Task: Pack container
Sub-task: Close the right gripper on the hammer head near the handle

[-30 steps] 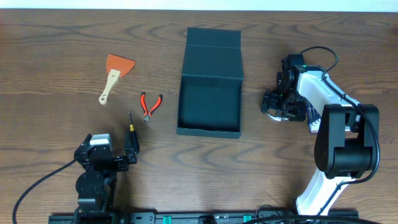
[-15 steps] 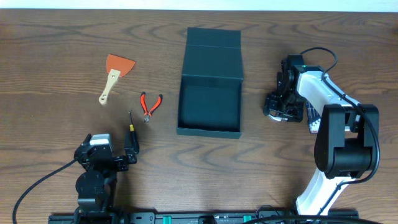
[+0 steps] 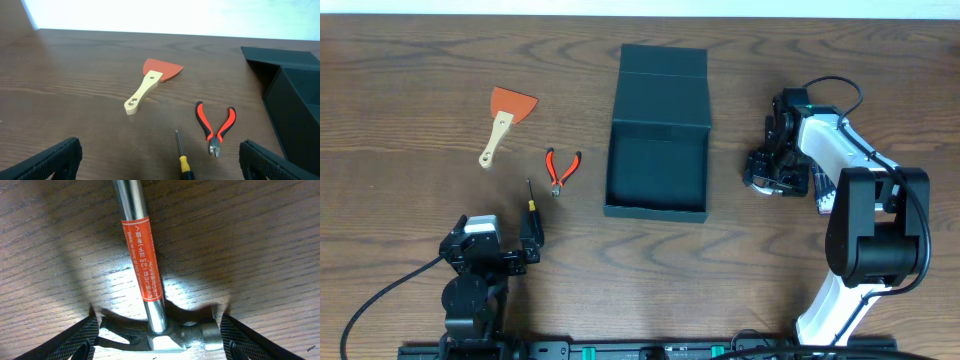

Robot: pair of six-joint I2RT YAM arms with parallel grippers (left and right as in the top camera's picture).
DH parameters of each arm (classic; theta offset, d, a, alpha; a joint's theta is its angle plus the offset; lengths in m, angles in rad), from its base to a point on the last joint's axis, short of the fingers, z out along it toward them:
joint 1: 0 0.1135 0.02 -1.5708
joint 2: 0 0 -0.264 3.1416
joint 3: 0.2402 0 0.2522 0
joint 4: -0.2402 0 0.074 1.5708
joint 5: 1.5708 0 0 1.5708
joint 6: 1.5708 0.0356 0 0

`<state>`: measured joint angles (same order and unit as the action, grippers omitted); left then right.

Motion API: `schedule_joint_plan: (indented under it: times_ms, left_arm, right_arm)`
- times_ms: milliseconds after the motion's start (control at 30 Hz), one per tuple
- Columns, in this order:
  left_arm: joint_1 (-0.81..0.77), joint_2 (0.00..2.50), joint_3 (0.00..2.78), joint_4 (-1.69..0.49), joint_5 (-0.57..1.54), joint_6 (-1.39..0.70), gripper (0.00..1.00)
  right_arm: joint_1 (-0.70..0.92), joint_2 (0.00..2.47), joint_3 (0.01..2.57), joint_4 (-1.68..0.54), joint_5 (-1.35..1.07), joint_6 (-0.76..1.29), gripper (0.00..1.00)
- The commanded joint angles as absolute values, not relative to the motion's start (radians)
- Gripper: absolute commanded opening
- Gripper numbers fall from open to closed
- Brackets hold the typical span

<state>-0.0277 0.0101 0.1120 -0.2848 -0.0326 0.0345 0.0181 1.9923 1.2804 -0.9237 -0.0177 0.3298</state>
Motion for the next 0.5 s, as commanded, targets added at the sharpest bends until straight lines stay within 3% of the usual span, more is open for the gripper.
schedule_joint_plan:
  times_ms: [0,467]
  left_arm:
    - [-0.024,0.004,0.101,-0.306,-0.033,0.048,0.98]
    - [-0.024,0.004,0.101,-0.306,-0.033,0.048,0.98]
  right_arm:
    - [0.020,2.007,1.258,-0.926,0.018,0.337,0.80]
    - [0.020,2.007,1.258,-0.919,0.019,0.337,0.75]
